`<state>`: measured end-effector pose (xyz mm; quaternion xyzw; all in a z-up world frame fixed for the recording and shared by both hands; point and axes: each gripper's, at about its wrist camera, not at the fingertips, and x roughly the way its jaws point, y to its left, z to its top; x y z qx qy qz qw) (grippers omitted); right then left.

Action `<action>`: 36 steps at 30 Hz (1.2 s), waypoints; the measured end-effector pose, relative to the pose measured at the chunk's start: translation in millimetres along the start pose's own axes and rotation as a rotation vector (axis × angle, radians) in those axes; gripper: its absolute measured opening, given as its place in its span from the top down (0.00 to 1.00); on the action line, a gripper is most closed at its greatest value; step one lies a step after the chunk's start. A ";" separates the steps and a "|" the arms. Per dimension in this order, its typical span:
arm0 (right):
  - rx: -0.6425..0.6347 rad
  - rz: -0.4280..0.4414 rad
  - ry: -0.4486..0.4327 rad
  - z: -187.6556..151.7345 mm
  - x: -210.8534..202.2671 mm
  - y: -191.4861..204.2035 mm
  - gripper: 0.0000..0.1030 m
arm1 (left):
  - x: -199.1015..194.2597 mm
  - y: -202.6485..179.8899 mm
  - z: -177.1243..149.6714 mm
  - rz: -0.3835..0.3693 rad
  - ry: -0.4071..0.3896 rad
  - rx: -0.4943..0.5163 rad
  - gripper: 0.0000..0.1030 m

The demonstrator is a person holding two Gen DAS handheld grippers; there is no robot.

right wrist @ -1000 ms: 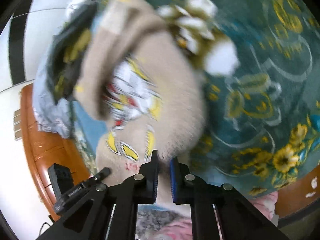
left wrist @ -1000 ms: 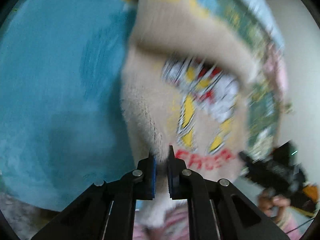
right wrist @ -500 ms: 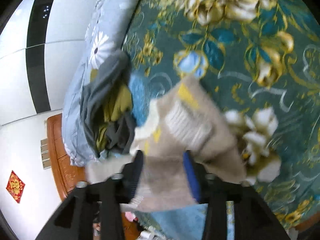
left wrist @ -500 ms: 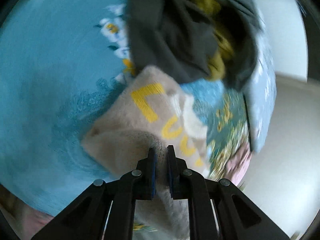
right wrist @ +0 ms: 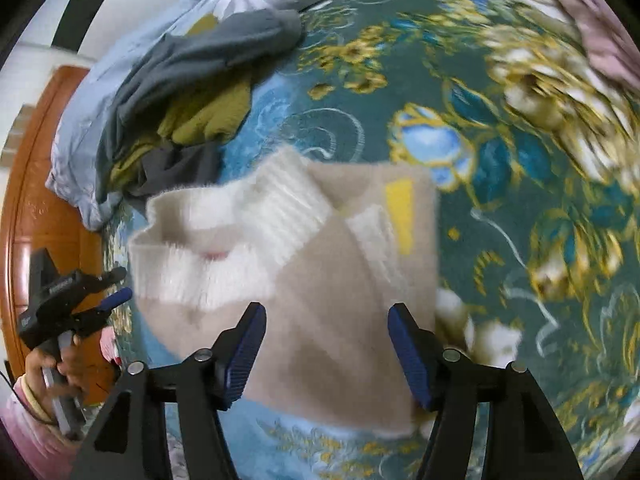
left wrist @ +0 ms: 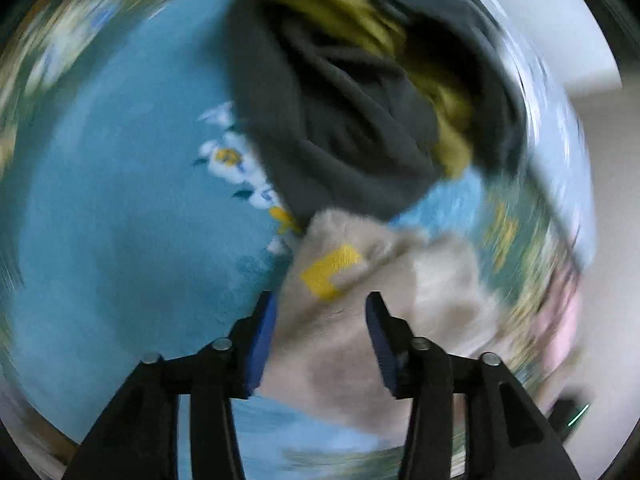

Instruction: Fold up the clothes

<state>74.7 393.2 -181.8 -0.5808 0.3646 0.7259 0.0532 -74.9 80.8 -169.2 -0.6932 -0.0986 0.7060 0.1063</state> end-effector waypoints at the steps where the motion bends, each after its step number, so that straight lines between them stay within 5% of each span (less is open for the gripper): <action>1: -0.032 -0.022 0.004 0.2 2.8 4.6 0.35 | 3.7 -7.2 -1.7 0.016 0.005 0.063 0.46; 4: -0.126 -0.087 0.015 0.0 11.2 18.7 0.37 | 14.0 -28.4 -7.0 0.070 0.002 0.230 0.43; 8: -0.092 -0.170 -0.005 -0.7 8.1 0.8 0.87 | 22.9 -50.4 -14.6 0.127 -0.010 0.405 0.41; 12: 0.083 -0.146 -0.018 -1.4 -1.6 -39.7 0.88 | 31.8 -72.4 -22.2 0.184 -0.022 0.580 0.41; 18: 0.111 -0.115 -0.018 -1.8 -5.6 -46.5 0.88 | 49.6 -100.9 -33.0 0.256 -0.005 0.826 0.44; 20: 0.148 -0.079 -0.023 -2.1 -9.4 -49.9 0.88 | 57.5 -104.3 -33.5 0.264 0.021 0.855 0.61; 22: 0.167 -0.053 -0.028 -3.0 -13.3 -51.2 0.88 | 58.7 -102.8 -30.4 0.273 0.022 0.841 0.89; 26: 0.146 -0.028 -0.039 -1.6 -18.5 -46.1 0.88 | 41.1 -86.0 -18.1 0.208 -0.019 0.693 0.90; 31: 0.127 -0.002 -0.045 2.9 -19.4 -42.6 0.88 | 26.0 -32.6 -1.7 0.101 -0.034 0.371 0.90; 36: 0.170 -0.044 -0.003 7.0 6.8 -51.1 0.79 | 48.2 -27.1 -7.8 0.172 0.009 0.347 0.86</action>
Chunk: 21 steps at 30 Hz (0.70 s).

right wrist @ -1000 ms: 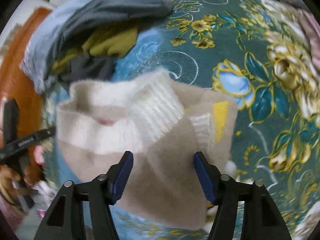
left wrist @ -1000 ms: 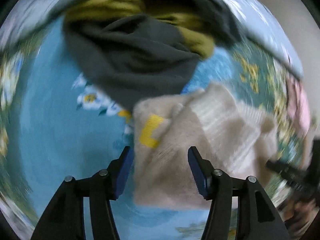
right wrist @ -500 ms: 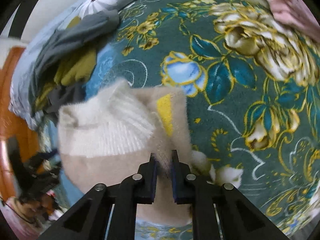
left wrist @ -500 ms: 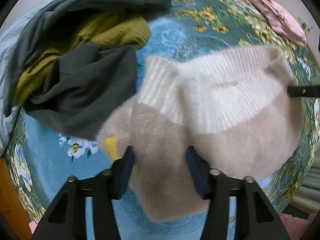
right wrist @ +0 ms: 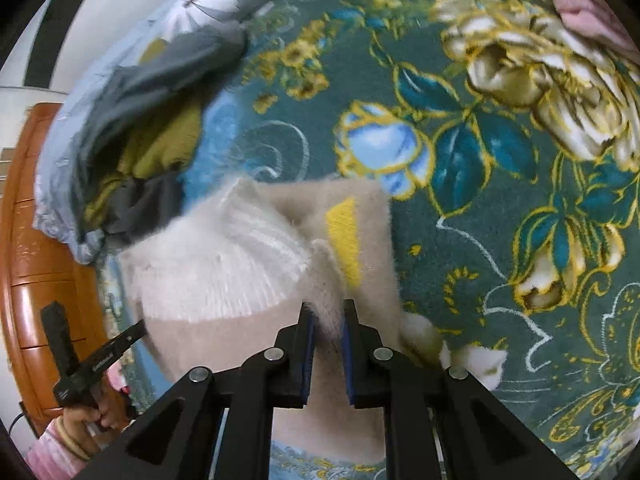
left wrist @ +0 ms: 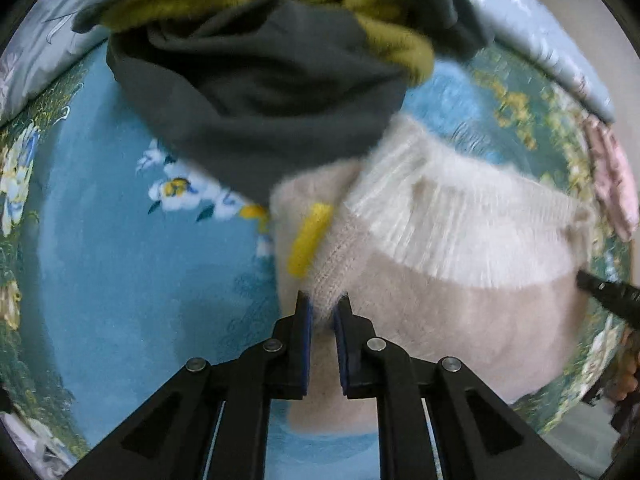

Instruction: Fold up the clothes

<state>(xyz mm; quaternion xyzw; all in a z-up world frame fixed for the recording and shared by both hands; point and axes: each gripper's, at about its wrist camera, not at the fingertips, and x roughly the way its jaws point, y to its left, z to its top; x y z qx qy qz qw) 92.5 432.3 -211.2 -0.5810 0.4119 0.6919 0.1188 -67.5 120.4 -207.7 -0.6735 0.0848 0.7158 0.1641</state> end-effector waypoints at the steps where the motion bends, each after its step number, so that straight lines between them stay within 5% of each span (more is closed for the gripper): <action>1: 0.006 -0.011 -0.007 -0.9 -0.5 -1.1 0.76 | 1.5 -0.1 1.3 0.007 0.000 -0.015 0.85; 3: 0.016 -0.031 -0.022 -2.9 -2.4 -3.4 0.58 | 3.4 3.0 2.6 0.010 0.001 -0.054 0.79; 5: 0.015 -0.042 -0.020 -5.4 -1.7 -8.8 0.44 | 3.9 7.5 1.3 0.031 0.002 -0.091 0.47; 7: 0.027 -0.027 -0.010 -8.0 0.4 -17.2 0.40 | 8.2 18.1 -0.8 0.010 0.001 -0.132 0.38; 14: 0.180 0.164 0.039 -4.7 24.6 -48.3 0.29 | 43.8 62.9 -11.1 -0.267 0.046 -0.417 0.22; 21: 0.279 0.284 0.062 -4.0 41.4 -61.4 0.27 | 62.4 74.0 -29.8 -0.447 0.040 -0.620 0.21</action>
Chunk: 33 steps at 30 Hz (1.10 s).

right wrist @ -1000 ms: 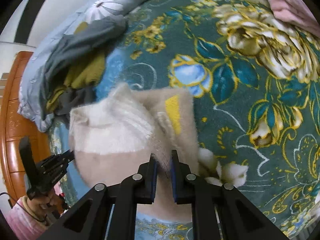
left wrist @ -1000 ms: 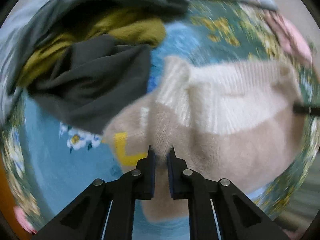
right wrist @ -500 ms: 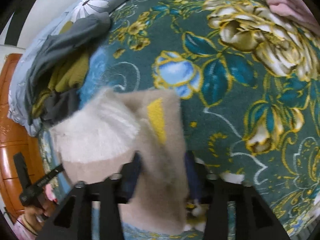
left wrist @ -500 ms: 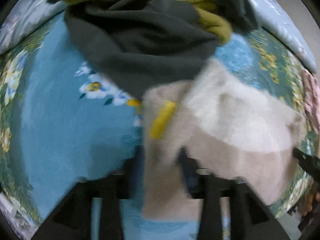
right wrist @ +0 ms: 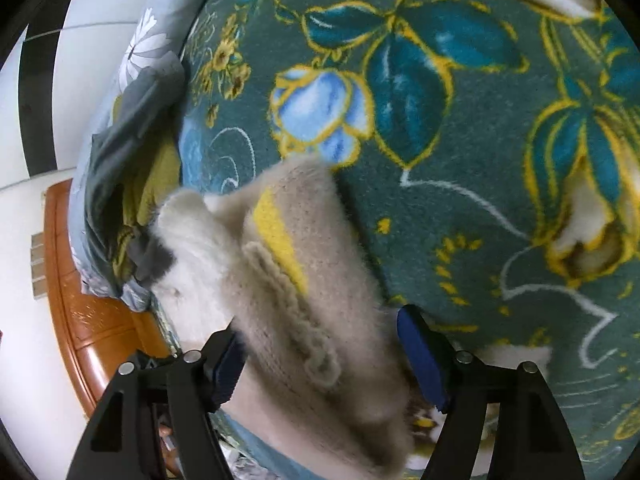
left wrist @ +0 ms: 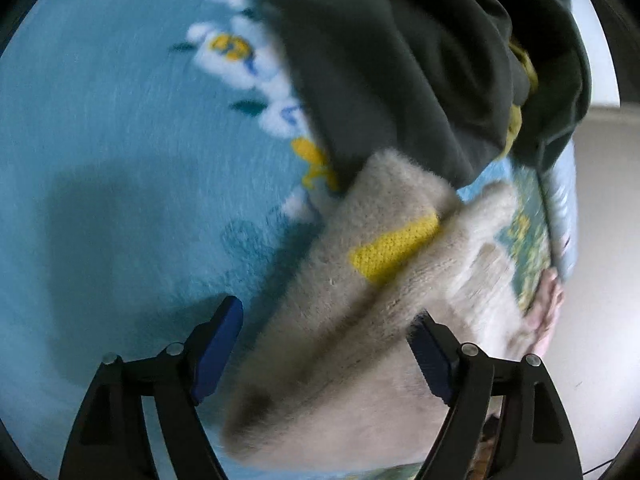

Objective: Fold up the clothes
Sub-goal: 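Lift the folded sweater with both grippers and carry it toward the pillow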

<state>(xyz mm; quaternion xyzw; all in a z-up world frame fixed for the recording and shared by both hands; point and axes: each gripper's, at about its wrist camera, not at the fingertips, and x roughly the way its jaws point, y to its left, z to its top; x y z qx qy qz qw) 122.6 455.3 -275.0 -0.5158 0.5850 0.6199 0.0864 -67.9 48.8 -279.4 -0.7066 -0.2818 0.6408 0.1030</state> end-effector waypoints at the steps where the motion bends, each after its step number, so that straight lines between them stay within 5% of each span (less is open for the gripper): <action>1: 0.008 0.006 0.003 -0.7 1.1 0.7 0.27 | 0.6 0.7 -2.0 -0.016 -0.002 -0.018 0.25; 8: 0.018 -0.009 -0.022 -10.2 -7.1 16.3 0.59 | -36.8 -23.9 -36.3 -0.016 -0.052 0.000 0.68; 10: 0.011 0.005 -0.029 -15.3 -16.1 23.1 0.63 | -48.3 -31.5 -46.5 -0.014 -0.067 0.008 0.72; 19: -0.076 0.077 -0.054 -46.7 -82.7 55.0 0.66 | -101.4 -64.7 -95.3 -0.010 -0.133 0.042 0.76; 33: -0.320 0.218 -0.097 -134.0 -190.6 106.7 0.67 | -228.8 -49.9 -216.0 -0.157 -0.338 0.104 0.80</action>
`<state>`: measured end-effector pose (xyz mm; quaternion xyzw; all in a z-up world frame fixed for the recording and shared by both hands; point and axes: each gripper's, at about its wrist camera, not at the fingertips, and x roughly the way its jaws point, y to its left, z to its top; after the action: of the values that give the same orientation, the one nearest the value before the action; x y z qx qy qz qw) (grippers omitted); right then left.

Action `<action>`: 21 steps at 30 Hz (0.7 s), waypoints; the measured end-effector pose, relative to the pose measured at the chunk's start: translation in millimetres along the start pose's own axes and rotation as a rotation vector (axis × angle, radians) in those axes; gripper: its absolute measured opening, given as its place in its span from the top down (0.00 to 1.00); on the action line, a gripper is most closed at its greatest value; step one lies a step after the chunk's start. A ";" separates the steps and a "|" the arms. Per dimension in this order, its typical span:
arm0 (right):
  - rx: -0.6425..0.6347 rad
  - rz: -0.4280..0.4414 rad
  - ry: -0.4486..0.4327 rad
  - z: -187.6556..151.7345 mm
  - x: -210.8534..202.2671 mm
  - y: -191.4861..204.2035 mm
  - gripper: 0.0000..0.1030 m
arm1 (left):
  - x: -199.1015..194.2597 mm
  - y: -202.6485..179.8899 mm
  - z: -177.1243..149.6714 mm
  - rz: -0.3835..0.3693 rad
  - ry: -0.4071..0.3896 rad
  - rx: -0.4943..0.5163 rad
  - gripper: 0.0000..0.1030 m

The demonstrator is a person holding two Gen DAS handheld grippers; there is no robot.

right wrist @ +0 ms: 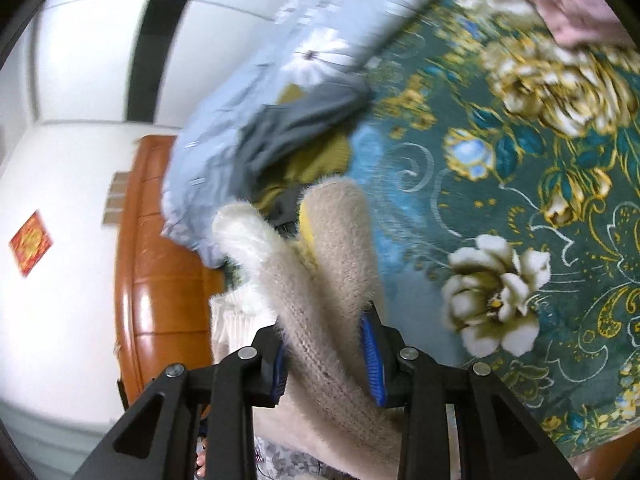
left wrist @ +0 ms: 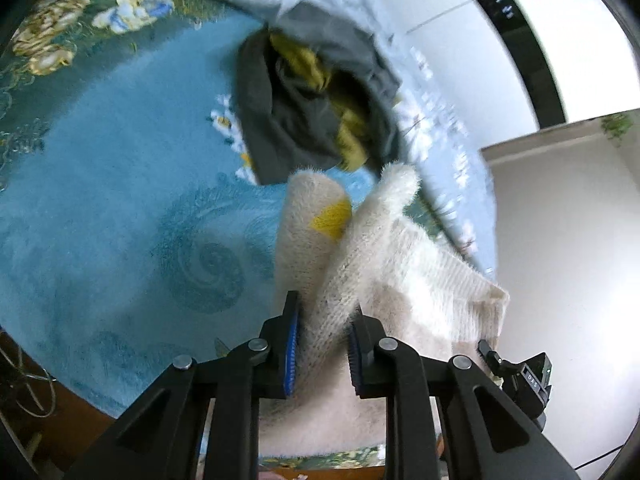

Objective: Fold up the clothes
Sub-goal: 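Lift the folded sweater with both grippers and carry it toward the pillow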

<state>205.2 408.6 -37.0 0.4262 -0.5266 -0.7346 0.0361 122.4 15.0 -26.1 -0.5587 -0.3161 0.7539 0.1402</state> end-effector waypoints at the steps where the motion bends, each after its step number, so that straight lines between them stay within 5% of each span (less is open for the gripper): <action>1: -0.021 0.014 -0.006 -4.9 -8.2 8.2 0.67 | -13.7 -2.7 -5.2 -0.014 -0.021 0.012 0.80; 7: -0.082 0.085 -0.042 -31.4 -60.1 31.6 0.67 | -68.4 -27.2 -33.9 -0.071 -0.100 0.074 0.80; 12: -0.089 0.106 -0.077 -39.2 -101.3 20.3 0.67 | -73.3 -58.2 -49.8 -0.084 -0.092 0.127 0.81; 21: -0.042 0.104 -0.208 27.0 -199.8 -49.5 0.67 | 21.6 -181.9 -74.9 -0.142 0.007 0.269 0.82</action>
<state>333.5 550.9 43.0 0.3189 -0.5334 -0.7829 0.0284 159.1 189.6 59.6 -0.5137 -0.2503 0.7757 0.2679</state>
